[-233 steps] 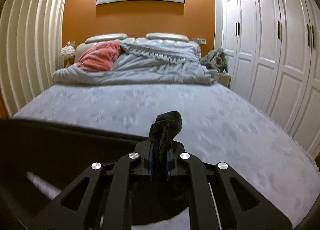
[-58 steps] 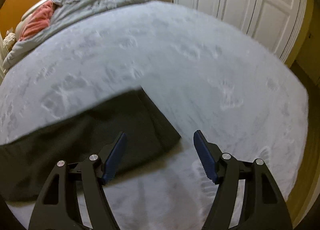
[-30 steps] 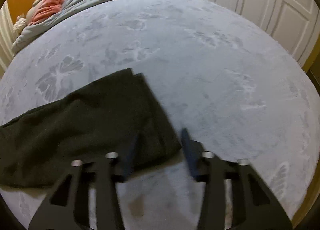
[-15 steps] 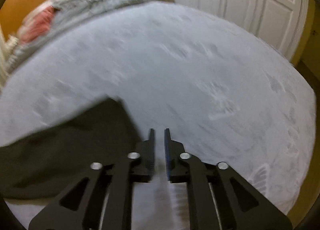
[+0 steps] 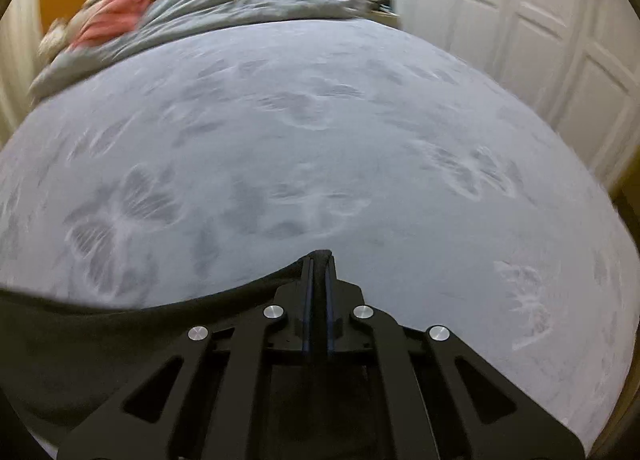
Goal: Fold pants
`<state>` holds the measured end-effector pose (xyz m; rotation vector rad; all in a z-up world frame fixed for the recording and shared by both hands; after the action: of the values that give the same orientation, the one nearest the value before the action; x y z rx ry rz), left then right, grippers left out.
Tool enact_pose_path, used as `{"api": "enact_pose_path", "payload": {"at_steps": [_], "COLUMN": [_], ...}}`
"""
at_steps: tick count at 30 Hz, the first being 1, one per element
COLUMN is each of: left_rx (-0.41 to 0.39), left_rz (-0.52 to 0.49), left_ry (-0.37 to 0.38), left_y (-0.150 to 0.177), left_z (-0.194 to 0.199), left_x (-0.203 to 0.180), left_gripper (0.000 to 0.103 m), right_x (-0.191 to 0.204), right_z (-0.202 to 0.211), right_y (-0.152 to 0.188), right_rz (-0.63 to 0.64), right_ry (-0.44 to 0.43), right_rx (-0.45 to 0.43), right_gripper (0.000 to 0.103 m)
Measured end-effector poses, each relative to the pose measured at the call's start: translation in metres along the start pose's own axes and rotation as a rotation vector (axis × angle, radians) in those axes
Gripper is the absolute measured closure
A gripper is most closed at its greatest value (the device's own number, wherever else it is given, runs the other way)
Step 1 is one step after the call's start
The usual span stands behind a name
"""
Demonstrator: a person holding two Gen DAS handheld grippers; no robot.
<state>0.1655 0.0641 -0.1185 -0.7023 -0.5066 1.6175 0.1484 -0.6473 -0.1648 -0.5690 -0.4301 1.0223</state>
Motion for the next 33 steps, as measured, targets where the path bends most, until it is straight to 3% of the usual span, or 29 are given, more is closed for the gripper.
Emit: {"api": "enact_pose_path", "payload": {"at_steps": [2, 3, 5, 7, 11, 15, 16, 18, 21, 22, 25, 30, 31, 32, 33], "left_rx": [0.006, 0.009, 0.020, 0.031, 0.010, 0.005, 0.021, 0.083, 0.217, 0.229, 0.180, 0.169, 0.170, 0.174, 0.185], "left_rz": [0.009, 0.015, 0.048, 0.110, 0.360, 0.639, 0.695, 0.772, 0.844, 0.855, 0.857, 0.876, 0.859, 0.819, 0.793], "left_ry": [-0.004, -0.007, -0.008, -0.003, 0.012, -0.080, -0.108, -0.094, 0.021, 0.036, 0.038, 0.077, 0.092, 0.104, 0.104], "left_y": [-0.002, -0.003, -0.005, -0.008, -0.023, -0.021, -0.016, -0.005, 0.012, 0.013, 0.001, -0.011, -0.013, -0.017, -0.018], "left_z": [-0.004, -0.005, -0.006, -0.003, 0.015, 0.032, 0.032, 0.025, 0.003, -0.001, -0.006, -0.022, -0.023, -0.026, -0.029], "left_x": [0.002, 0.003, 0.011, 0.025, 0.076, 0.157, 0.175, 0.196, 0.199, 0.198, 0.197, 0.195, 0.192, 0.187, 0.184], "left_gripper": [0.032, 0.032, 0.032, 0.032, 0.032, 0.032, 0.032, 0.032, 0.032, 0.032, 0.032, 0.030, 0.037, 0.049, 0.075], "right_x": [0.002, 0.005, 0.004, 0.002, -0.010, -0.013, -0.013, -0.011, -0.011, -0.012, -0.014, -0.004, -0.001, 0.001, 0.003], "right_z": [-0.002, 0.002, 0.016, 0.037, 0.071, 0.077, 0.077, 0.076, 0.068, 0.066, 0.060, 0.053, 0.051, 0.046, 0.042], "right_y": [0.007, 0.009, 0.006, 0.001, 0.033, 0.074, 0.084, 0.099, 0.105, 0.106, 0.101, 0.090, 0.087, 0.084, 0.082], "right_rz": [0.023, 0.031, 0.029, -0.007, -0.136, -0.152, -0.165, -0.214, -0.300, -0.332, -0.419, -0.440, -0.431, -0.424, -0.416], "right_ry": [0.014, 0.024, 0.058, 0.026, -0.031, -0.030, -0.037, -0.087, -0.151, -0.164, -0.191, -0.203, -0.204, -0.202, -0.196], "right_rx": [-0.018, -0.025, -0.025, -0.062, -0.026, 0.046, 0.068, 0.109, 0.137, 0.138, 0.115, 0.082, 0.075, 0.078, 0.079], "right_gripper": [0.094, 0.074, 0.043, 0.043, 0.022, 0.022, 0.022, 0.022, 0.022, 0.022, 0.016, 0.017, 0.021, 0.036, 0.048]}}
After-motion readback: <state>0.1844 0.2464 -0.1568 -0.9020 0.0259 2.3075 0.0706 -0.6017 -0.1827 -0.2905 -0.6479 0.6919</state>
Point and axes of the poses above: each gripper's, at about its wrist camera, not at the fingertips, and z roughly against the way its jaws point, x to its left, y to its underside, the point moved 9 cm from there along -z, roughly the way its jaws point, and after that the axes turned 6 degrees about -y, right-handed, at the moved point
